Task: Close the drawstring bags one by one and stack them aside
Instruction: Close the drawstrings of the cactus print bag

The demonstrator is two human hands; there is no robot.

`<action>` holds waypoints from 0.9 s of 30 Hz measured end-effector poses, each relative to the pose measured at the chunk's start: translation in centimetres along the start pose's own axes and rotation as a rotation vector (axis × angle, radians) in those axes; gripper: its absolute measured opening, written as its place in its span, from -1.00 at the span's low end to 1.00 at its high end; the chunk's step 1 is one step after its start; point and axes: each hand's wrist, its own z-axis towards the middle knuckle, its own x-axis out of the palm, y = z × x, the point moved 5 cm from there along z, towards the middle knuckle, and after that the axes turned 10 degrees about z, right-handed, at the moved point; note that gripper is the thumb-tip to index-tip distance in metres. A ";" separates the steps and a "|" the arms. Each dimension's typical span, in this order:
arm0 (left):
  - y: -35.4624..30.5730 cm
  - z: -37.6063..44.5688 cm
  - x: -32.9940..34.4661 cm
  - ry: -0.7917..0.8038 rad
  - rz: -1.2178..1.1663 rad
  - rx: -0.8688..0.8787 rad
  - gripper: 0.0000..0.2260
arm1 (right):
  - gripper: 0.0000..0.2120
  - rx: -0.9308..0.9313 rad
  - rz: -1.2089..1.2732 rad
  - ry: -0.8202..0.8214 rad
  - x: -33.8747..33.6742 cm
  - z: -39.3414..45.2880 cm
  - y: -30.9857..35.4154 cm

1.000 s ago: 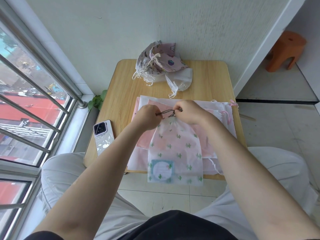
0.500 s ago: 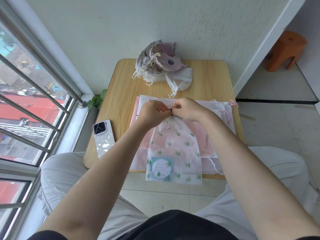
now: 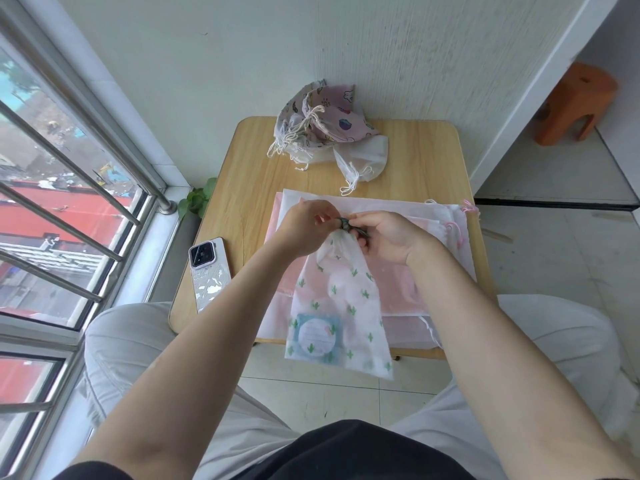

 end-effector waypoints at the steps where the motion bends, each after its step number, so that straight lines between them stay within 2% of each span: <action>1: 0.3 0.0 0.0 -0.018 -0.025 -0.018 -0.96 | -0.83 0.012 0.008 -0.003 0.0 0.0 -0.1; 6: 0.9 -0.4 -0.3 -0.167 -0.086 -0.079 -0.85 | -0.82 0.043 -0.007 -0.030 0.2 0.2 -0.6; 9: 0.2 -0.4 -0.1 -0.111 -0.039 -0.028 -0.94 | -0.79 0.052 -0.029 -0.051 0.3 0.3 -0.8; 11: 0.0 -0.5 -0.1 -0.086 -0.017 -0.013 -0.88 | -0.80 0.048 -0.030 -0.075 0.1 0.5 -0.8; 15: 0.0 -0.4 -0.1 -0.058 -0.007 -0.028 -0.91 | -0.84 0.024 -0.052 -0.098 -0.2 0.9 -0.8; 18: -0.3 -0.2 -0.2 -0.031 0.084 -0.074 -0.92 | -0.90 -0.005 -0.081 -0.089 -0.2 1.1 -0.8; 23: -0.2 0.1 0.2 0.072 0.206 -0.118 -0.81 | -0.84 -0.088 -0.089 -0.069 -0.2 1.1 -0.5; 25: 0.1 0.0 0.8 0.164 0.054 -0.189 -0.77 | -0.87 -0.135 -0.113 -0.104 -0.4 0.9 -0.2; 27: 0.6 0.0 1.2 0.215 -0.194 -0.288 -0.78 | -0.92 -0.175 -0.161 -0.157 -0.5 0.8 0.0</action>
